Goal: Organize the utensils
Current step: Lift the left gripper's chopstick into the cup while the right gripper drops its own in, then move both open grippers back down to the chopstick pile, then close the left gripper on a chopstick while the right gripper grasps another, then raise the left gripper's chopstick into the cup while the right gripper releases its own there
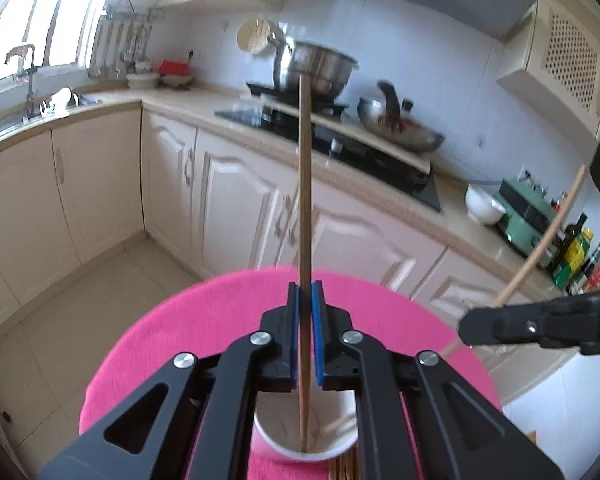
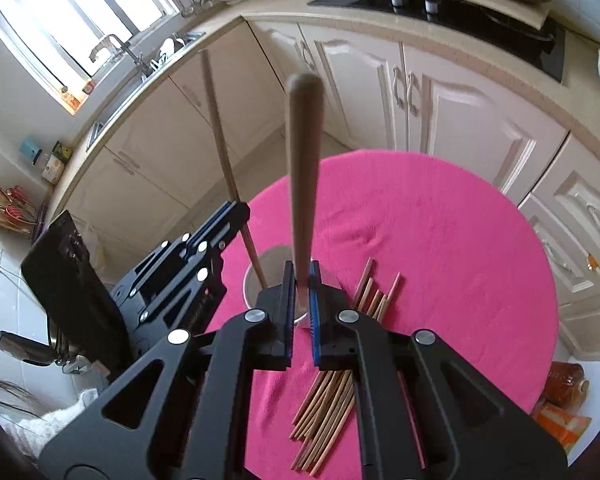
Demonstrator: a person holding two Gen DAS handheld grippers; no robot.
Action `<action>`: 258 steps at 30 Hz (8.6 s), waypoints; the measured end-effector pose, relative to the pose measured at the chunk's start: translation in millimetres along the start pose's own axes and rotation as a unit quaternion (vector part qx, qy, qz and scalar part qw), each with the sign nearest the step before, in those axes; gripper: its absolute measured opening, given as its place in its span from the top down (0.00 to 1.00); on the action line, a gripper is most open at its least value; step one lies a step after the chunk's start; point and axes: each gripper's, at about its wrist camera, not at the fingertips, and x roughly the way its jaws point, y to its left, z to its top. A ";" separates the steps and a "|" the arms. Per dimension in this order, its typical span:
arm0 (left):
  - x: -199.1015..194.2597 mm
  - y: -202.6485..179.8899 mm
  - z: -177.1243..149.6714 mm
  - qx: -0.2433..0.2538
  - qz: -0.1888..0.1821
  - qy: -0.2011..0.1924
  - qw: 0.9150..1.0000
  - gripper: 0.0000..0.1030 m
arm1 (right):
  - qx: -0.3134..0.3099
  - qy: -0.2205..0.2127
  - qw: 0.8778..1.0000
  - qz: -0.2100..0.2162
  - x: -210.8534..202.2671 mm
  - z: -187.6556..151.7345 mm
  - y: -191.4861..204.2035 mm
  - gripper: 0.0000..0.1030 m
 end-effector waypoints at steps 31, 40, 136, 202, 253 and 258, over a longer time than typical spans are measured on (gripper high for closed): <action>-48.2 4.1 -47.3 -0.040 0.022 0.117 0.992 0.59 | 0.033 -0.028 0.999 -0.010 -12.6 -31.2 -20.3 0.56; -33.1 -8.1 -85.1 -0.024 0.022 0.187 0.982 0.59 | 0.062 0.060 0.995 -0.058 38.0 -107.6 -53.2 0.56; 72.8 -35.7 -144.6 0.021 0.094 0.430 0.898 0.91 | 0.111 0.182 0.974 -0.079 92.6 -133.8 -126.4 0.92; 2.3 -12.2 -135.3 0.017 -0.014 0.352 0.936 0.95 | 0.115 0.167 0.970 -0.131 96.3 -156.9 -103.2 0.93; -54.9 -17.6 50.9 0.007 -0.029 0.005 1.000 0.95 | -0.005 -0.057 0.998 0.022 -66.0 -8.3 5.2 0.95; -40.3 -8.5 57.8 0.009 -0.009 -0.036 0.999 0.95 | -0.010 -0.062 0.998 0.009 -64.3 5.4 10.6 0.95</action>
